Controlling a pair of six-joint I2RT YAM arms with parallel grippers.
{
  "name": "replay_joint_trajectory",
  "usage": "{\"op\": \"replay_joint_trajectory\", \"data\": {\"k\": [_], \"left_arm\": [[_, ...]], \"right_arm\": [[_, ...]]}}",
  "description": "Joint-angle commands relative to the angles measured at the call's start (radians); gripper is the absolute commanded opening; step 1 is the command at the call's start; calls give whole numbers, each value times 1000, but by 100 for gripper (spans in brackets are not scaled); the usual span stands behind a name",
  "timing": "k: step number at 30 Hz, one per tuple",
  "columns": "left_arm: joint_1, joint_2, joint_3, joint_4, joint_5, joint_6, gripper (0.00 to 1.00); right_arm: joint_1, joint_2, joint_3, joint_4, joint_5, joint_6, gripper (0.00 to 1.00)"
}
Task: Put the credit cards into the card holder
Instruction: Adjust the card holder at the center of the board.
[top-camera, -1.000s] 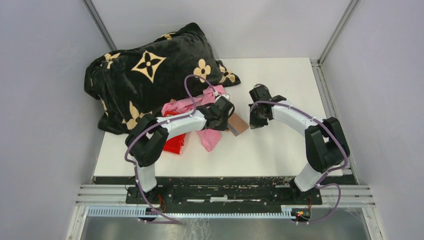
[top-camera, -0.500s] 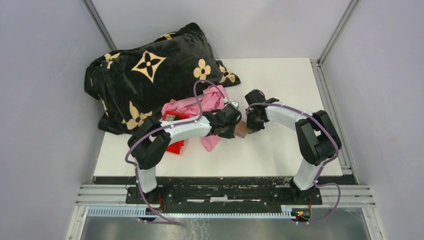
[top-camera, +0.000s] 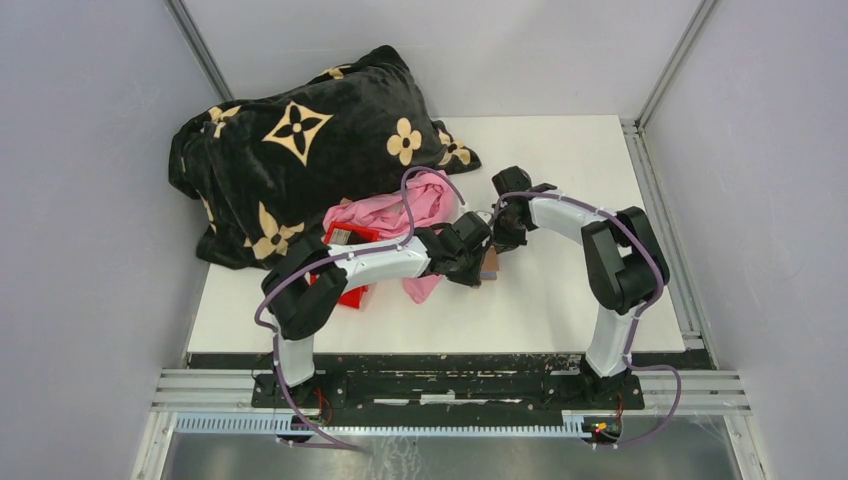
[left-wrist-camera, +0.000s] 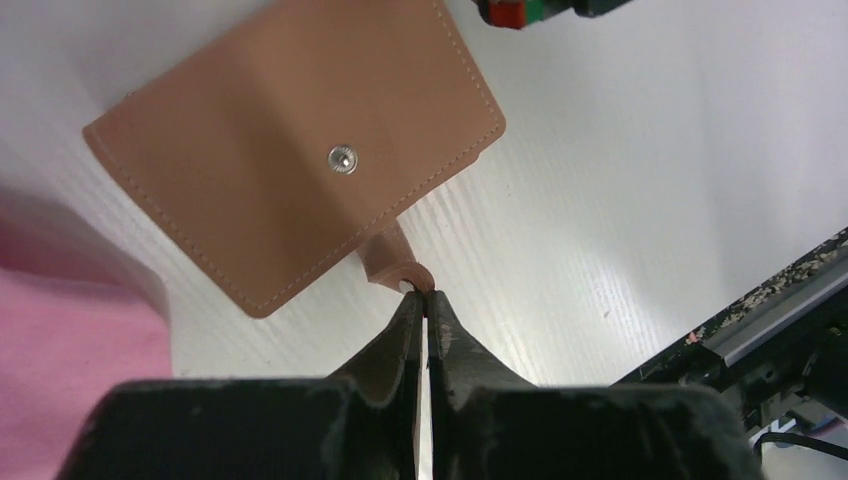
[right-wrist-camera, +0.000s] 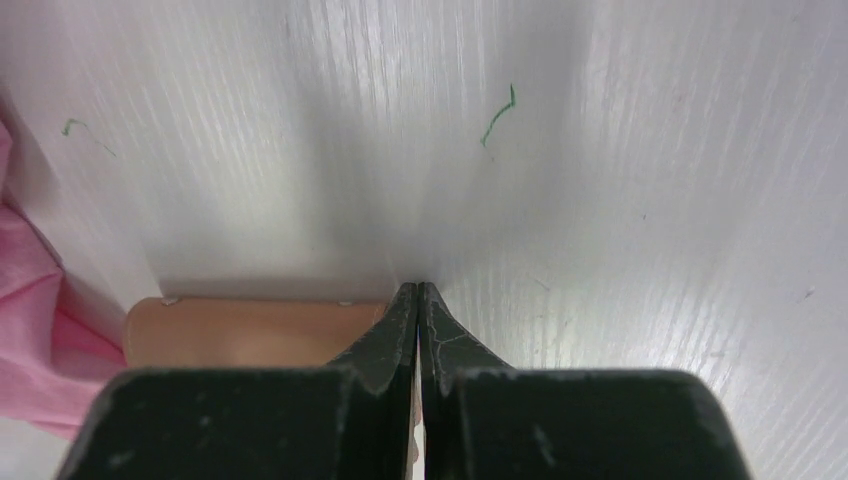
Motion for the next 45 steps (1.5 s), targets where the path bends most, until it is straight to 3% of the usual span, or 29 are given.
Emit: {"op": "replay_joint_trajectory", "data": {"k": [1,6,13,25,34,39,45], "left_arm": [[-7,43,66,74,106,54,12],[-6,71,101,77,128,49,34],[-4,-12,101,107,48,36,54],[80,-253,-37,162,-144,-25,61],[107,-282,-182,169,-230,-65,56],[123,-268,-203,172,-236,-78,44],[135,-228,-203,169,-223,-96,27]], "right_arm": [[-10,42,66,36,-31,-5,4],[-9,67,89,32,-71,-1,4],[-10,78,109,19,-78,-10,5],[-12,67,113,9,-57,-19,6],[-24,-4,77,26,21,-20,10],[-25,-48,47,16,58,-26,16],[-24,-83,-3,10,54,-22,17]]}}
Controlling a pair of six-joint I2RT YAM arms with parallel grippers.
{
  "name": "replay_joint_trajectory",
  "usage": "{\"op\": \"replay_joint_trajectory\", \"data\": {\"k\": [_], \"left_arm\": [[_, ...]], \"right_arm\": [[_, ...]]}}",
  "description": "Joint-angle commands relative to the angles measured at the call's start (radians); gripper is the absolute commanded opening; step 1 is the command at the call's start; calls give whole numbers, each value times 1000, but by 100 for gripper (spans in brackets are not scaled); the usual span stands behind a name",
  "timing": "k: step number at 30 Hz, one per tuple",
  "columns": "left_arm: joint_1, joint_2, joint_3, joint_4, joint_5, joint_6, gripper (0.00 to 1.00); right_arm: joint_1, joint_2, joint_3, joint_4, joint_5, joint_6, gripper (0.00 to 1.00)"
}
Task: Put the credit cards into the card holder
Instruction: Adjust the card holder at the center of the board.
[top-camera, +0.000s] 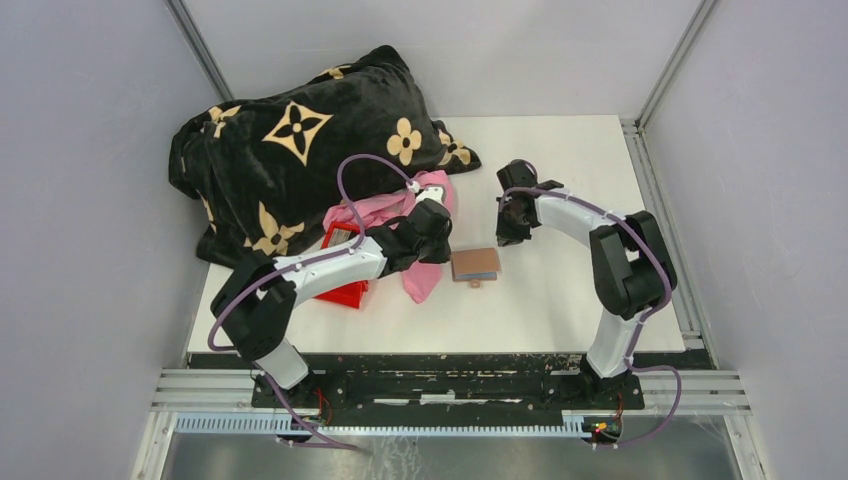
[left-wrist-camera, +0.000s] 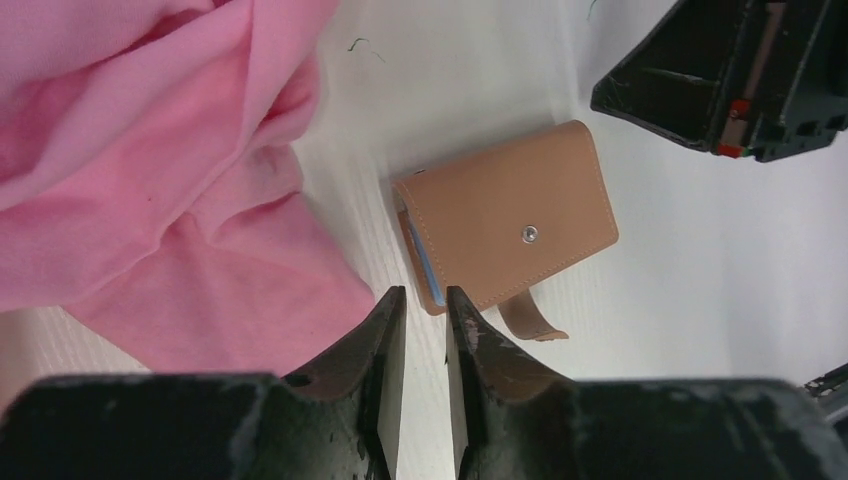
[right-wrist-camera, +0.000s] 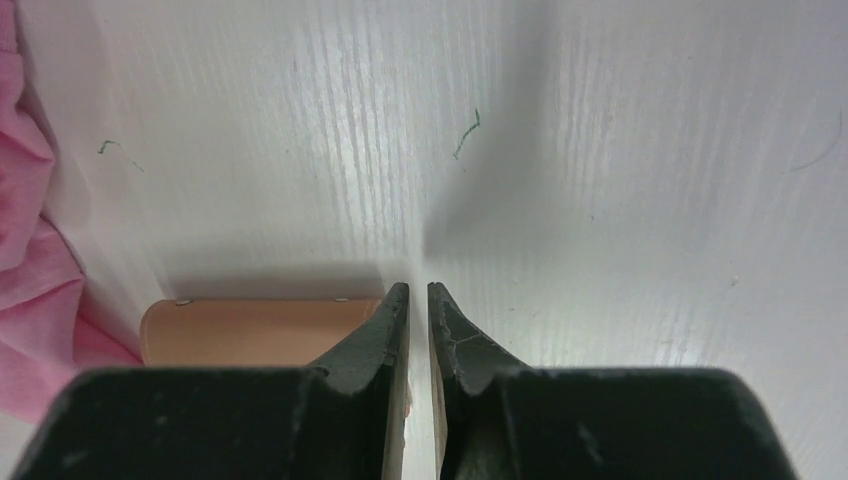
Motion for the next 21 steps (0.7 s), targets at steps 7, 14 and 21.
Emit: {"op": "replay_joint_trajectory", "data": {"k": [7,14,21], "left_arm": [[12,77,9,12,1,-57,9],[12,123,11,24,56,-71,3],[11,141,-8,34,103,-88,3]], "right_arm": [[-1,-85,-85,4,-11,2,13],[13,-71,-87,12,-47,10,9],[27,-41,-56,6,-74,19,9]]}}
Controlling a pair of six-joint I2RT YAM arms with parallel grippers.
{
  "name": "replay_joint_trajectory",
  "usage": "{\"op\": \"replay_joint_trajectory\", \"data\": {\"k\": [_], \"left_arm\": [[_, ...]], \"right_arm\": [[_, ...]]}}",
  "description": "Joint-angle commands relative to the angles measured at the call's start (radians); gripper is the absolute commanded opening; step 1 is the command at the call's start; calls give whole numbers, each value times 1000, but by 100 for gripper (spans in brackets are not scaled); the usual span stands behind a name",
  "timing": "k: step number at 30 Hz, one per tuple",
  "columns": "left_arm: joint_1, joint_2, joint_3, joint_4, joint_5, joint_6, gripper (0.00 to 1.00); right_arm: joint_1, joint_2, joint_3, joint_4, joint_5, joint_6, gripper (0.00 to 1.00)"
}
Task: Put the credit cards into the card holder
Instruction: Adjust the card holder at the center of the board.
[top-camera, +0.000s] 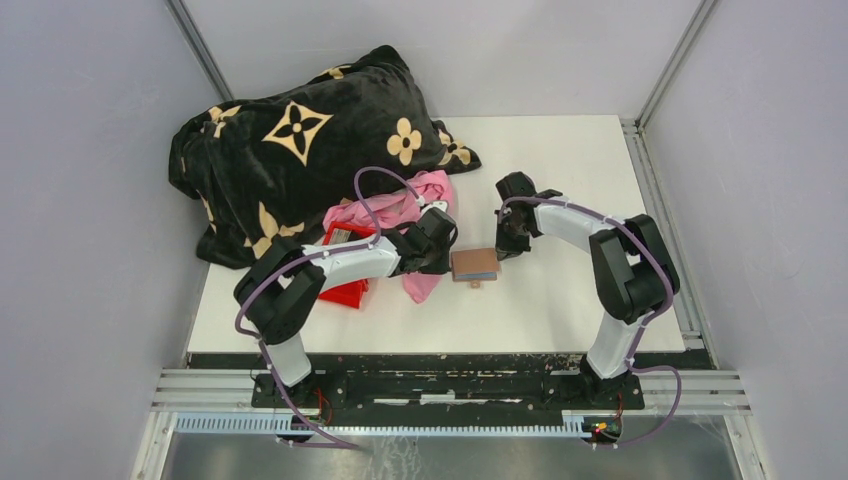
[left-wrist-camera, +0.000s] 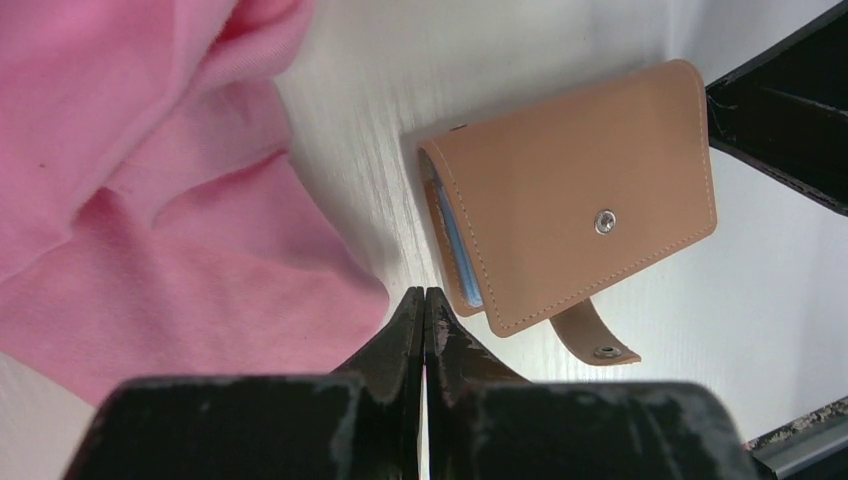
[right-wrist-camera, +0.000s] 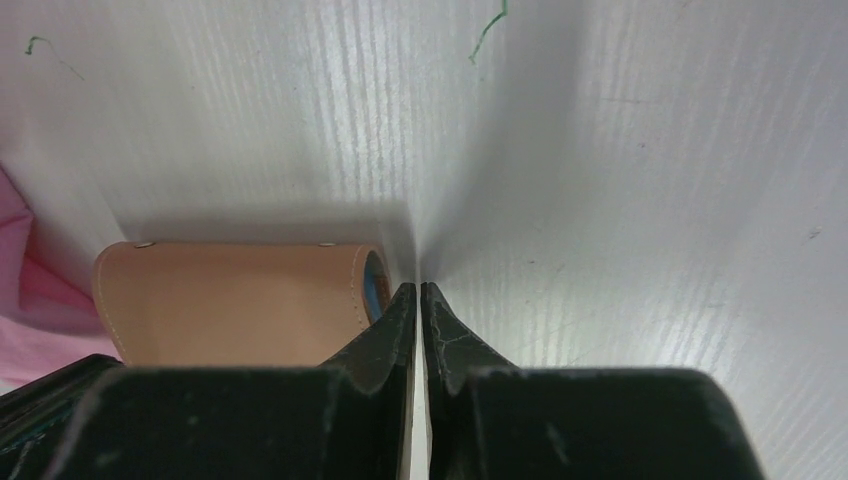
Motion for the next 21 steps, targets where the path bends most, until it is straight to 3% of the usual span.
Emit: {"op": "replay_joint_trajectory", "data": {"k": [1,21], "left_arm": [[2,1,-12,38,49,-51,3],[-29,44,-38,79,144,-100,3]], "right_arm": [[8,1,40,12,-28,15,9],[13,143,227,-17,-63,1,8]]}}
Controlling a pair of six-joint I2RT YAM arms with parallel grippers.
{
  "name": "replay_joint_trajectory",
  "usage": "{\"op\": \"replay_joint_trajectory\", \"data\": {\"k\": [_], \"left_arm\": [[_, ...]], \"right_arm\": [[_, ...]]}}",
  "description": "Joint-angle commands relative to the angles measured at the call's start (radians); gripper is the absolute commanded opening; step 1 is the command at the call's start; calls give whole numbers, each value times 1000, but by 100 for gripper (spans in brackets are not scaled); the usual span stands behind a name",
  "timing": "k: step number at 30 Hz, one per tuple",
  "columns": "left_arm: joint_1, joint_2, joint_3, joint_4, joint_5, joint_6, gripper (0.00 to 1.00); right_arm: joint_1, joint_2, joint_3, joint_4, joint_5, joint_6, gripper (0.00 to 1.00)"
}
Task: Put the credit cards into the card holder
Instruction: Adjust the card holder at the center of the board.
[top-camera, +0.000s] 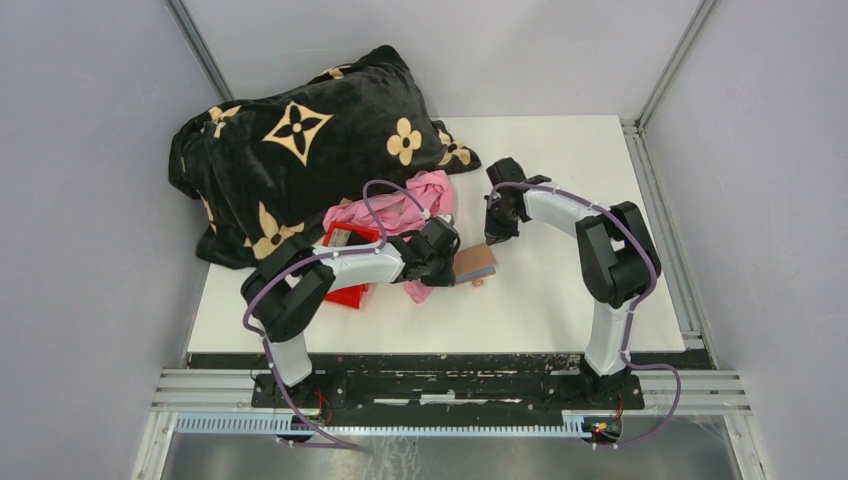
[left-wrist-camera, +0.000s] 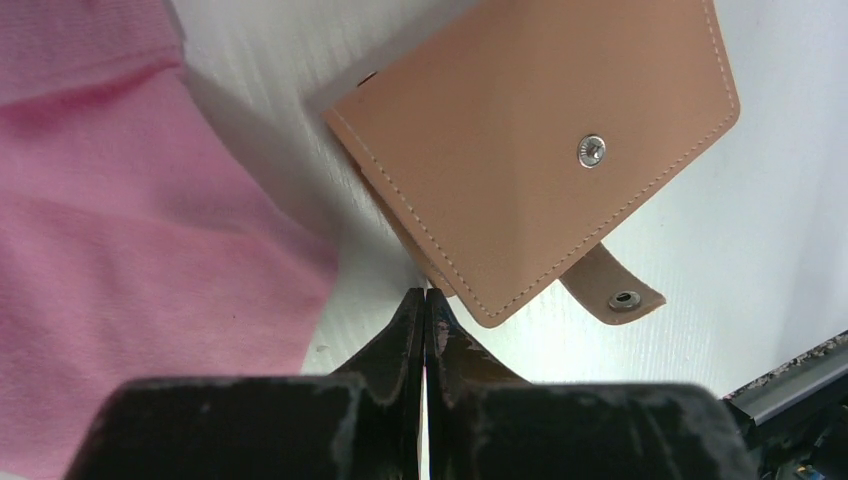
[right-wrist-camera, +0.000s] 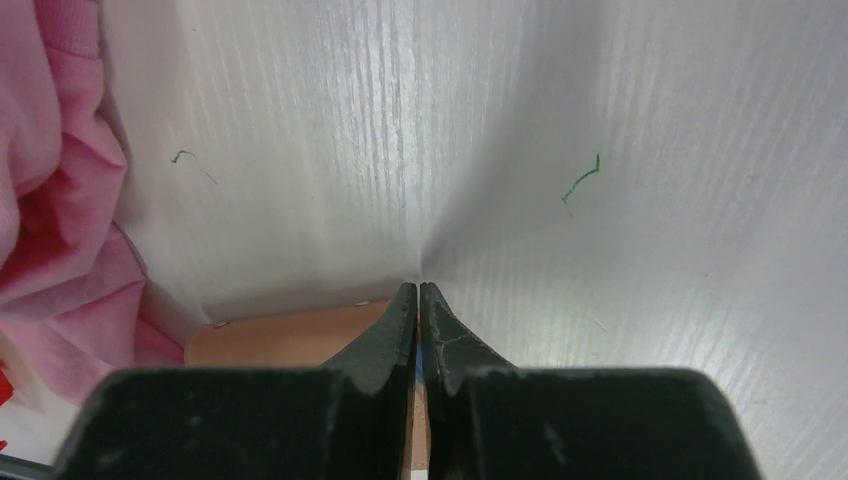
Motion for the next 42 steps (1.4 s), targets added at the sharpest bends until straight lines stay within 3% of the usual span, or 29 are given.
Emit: {"op": "replay_joint_trajectory", "data": {"k": [1,31,42], "left_arm": [[-7,11,4,54,33,-50,3],[-38,144,146,185,133,-167,4],[-56,94,130,169,126,-166,10]], "right_arm": [[3,29,65,-11,-23,-2,8],[9,207,323,-81,-61,-19,9],[6,238,412,-98,-57,-36,17]]}}
